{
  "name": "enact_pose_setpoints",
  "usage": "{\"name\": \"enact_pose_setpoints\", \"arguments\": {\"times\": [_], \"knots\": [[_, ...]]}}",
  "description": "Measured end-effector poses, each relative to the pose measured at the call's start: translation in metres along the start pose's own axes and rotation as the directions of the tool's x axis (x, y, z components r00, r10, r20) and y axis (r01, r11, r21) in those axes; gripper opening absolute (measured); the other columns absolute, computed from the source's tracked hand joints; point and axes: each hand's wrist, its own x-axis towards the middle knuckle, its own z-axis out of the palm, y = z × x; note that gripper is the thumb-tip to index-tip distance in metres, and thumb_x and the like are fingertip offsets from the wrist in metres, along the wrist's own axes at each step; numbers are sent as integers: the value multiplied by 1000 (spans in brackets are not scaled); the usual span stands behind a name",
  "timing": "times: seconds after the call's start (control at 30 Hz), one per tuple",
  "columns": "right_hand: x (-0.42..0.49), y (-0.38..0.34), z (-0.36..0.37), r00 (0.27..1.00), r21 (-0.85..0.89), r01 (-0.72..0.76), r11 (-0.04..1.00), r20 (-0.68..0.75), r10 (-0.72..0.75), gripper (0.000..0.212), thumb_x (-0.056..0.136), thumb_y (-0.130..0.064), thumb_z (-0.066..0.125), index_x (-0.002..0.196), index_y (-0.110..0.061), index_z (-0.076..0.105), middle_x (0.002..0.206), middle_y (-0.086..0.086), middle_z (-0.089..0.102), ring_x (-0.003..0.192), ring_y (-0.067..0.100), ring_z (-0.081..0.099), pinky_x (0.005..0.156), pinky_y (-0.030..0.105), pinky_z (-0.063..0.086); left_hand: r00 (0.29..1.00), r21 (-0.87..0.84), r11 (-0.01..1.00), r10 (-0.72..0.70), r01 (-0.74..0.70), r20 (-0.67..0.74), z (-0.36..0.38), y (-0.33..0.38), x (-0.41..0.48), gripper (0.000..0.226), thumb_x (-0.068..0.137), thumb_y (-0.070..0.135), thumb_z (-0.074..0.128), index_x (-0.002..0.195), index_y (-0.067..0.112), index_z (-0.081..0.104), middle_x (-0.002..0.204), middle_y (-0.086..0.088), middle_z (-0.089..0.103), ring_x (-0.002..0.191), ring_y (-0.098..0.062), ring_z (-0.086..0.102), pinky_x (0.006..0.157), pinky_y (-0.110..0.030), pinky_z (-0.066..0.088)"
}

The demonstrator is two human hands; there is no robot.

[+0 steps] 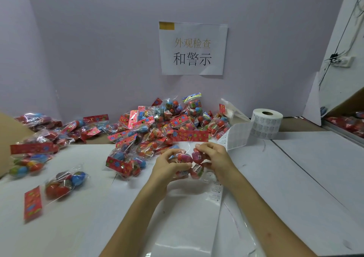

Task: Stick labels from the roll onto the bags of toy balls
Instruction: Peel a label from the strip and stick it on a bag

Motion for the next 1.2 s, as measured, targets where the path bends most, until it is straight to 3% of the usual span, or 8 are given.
{"name": "enact_pose_setpoints", "arguments": {"times": [0.23, 0.37, 0.53, 0.7, 0.77, 0.9, 1.03, 1.2], "knots": [[2, 2, -2, 999, -56, 21, 998, -24, -22, 14, 93, -18, 70, 82, -10, 70, 78, 6, 70, 70, 16, 67, 64, 26, 56, 1000, 35, 999, 15, -16, 14, 2, 1, -5, 22, 93, 32, 74, 104, 13, 72, 100, -10, 78, 93, -31, 76, 71, -34, 62], [1, 3, -1, 998, -126, 62, 990, 23, -60, 20, 93, -18, 71, 92, 2, 69, 84, 9, 69, 74, 18, 65, 71, 32, 56, 994, 102, 994, 48, -38, -97, 2, 1, -2, 8, 93, 21, 73, 96, 13, 74, 103, -12, 74, 100, -31, 71, 87, -47, 62], [-1, 3, 1, 997, -187, 75, 980, 37, -69, 19, 93, -22, 71, 92, -2, 73, 74, 0, 71, 73, 16, 67, 75, 40, 56, 986, 93, 993, 84, -71, -145, 1, 0, -1, 3, 90, 9, 76, 93, 9, 75, 103, -13, 74, 100, -26, 71, 88, -44, 62], [-2, 4, 5, 997, -167, 47, 985, 61, -37, 18, 95, -27, 69, 94, -10, 74, 82, 2, 72, 75, 14, 67, 68, 34, 55, 978, 84, 991, 118, -105, -174, -2, -2, 2, 13, 89, 4, 75, 95, 15, 74, 92, -5, 78, 88, -20, 75, 66, -28, 59], [-3, 4, 6, 994, -155, 36, 987, 103, -20, 19, 96, -31, 67, 93, -15, 74, 81, -1, 72, 76, 13, 67, 70, 33, 55, 972, 76, 989, 139, -127, -189, -3, -2, 2, 19, 90, 3, 74, 98, 21, 74, 83, 3, 78, 88, -17, 74, 66, -24, 56], [-4, 2, 5, 989, -173, 16, 985, 150, 11, 28, 96, -35, 65, 99, -8, 70, 84, -1, 72, 80, 14, 67, 69, 31, 54, 967, 62, 989, 143, -133, -209, -4, 0, 0, 27, 92, 3, 71, 106, 25, 76, 108, -5, 75, 102, -26, 73, 88, -46, 62], [-7, 0, 5, 980, -173, 2, 985, 195, 32, 23, 97, -36, 62, 103, -17, 75, 95, 7, 74, 84, 15, 67, 71, 31, 56, 963, 63, 987, 156, -146, -221, -3, 1, 0, 27, 93, 6, 70, 113, 24, 76, 118, -11, 72, 109, -29, 70, 94, -50, 59], [-7, -2, 4, 980, -76, 32, 997, 197, -16, 21, 86, -30, 73, 101, -15, 78, 98, 19, 72, 85, 24, 69, 74, 46, 63, 943, 36, 974, 226, -225, -244, -3, -2, 1, 26, 93, 18, 74, 118, 22, 70, 108, -2, 75, 89, -10, 75, 71, -25, 61]]}}
